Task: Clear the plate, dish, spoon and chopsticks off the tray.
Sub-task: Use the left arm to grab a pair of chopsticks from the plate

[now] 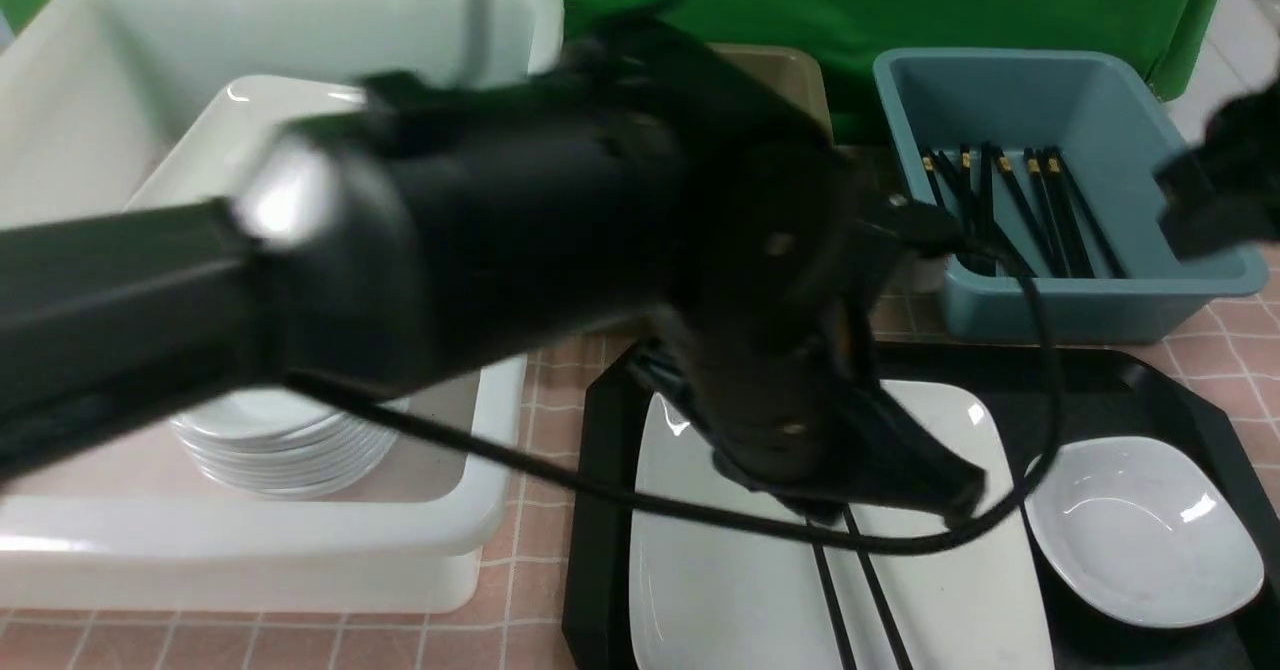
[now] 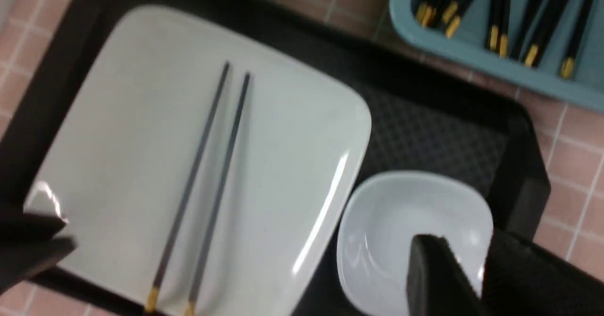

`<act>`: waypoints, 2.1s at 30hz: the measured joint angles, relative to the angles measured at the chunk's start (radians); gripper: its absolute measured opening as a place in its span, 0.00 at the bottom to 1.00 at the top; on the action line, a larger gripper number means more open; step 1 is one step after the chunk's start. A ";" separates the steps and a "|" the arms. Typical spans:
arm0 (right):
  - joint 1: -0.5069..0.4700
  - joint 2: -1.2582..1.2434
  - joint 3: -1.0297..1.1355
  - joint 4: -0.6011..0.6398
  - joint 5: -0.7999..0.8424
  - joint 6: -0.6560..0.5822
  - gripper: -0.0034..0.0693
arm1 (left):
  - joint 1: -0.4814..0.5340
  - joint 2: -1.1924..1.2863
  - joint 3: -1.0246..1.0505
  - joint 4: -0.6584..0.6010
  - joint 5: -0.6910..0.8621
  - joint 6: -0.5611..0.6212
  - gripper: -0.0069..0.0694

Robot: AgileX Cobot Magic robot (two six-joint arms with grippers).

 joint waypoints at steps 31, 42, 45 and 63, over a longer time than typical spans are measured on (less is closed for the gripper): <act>0.000 -0.266 0.081 -0.114 -0.042 0.056 0.38 | 0.000 0.334 -0.099 -0.206 -0.036 -0.152 0.83; 0.000 -0.268 0.109 -0.115 -0.064 0.056 0.38 | -0.009 0.334 -0.099 -0.193 -0.034 -0.158 0.80; 0.000 -0.268 0.109 -0.115 -0.067 0.056 0.38 | -0.033 0.334 -0.099 -0.158 -0.024 -0.169 0.80; 0.000 -0.268 0.109 -0.115 -0.068 0.055 0.38 | -0.050 0.360 -0.101 -0.126 0.000 -0.202 0.54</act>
